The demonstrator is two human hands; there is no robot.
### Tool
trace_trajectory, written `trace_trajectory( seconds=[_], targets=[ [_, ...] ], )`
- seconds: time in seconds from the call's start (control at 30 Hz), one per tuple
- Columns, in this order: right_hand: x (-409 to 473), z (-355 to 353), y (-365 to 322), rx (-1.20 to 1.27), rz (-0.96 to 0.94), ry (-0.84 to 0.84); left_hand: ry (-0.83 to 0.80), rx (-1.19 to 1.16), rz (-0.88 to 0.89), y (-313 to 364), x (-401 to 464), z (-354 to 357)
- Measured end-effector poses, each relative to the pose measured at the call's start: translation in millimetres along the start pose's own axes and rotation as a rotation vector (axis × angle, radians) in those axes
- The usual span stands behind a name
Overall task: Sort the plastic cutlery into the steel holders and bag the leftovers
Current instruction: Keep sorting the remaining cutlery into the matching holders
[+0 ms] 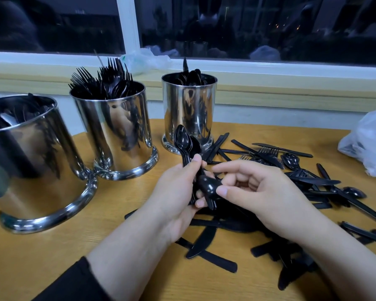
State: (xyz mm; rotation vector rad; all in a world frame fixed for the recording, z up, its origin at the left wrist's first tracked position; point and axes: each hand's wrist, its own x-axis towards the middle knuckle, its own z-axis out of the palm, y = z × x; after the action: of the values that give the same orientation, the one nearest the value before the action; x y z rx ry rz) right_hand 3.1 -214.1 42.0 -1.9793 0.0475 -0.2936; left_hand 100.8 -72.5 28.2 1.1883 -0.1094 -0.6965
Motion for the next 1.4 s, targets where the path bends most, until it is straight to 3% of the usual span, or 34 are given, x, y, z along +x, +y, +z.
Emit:
trace_trajectory(
  seconds=[0.17, 0.3, 0.53, 0.9, 1.13, 1.4],
  targets=[
    [2.8, -3.3, -1.8, 0.183, 0.042, 0.157, -0.039, 0.091, 0.082, 4.5, -4.3, -0.8],
    [6.5, -0.7, 1.4, 0.462, 0.071, 0.245, -0.065, 0.17, 0.122, 2.9, -4.1, 0.5],
    [8.5, 1.5, 3.9, 0.48, 0.01, 0.323, -0.162, 0.119, 0.07, 1.1, -8.0, 3.0],
    [5.5, 4.7, -1.3, 0.243, -0.066, 0.363, -0.233, 0.155, 0.066, -2.2, -13.0, 7.6],
    [5.9, 9.2, 0.9, -0.125, -0.162, 0.353, -0.244, 0.139, -0.023, -5.4, -13.7, 8.1],
    [11.4, 4.9, 9.5, -0.027, 0.01, 0.501, -0.293, 0.106, -0.061, -0.2, -13.9, 6.7]
  ],
)
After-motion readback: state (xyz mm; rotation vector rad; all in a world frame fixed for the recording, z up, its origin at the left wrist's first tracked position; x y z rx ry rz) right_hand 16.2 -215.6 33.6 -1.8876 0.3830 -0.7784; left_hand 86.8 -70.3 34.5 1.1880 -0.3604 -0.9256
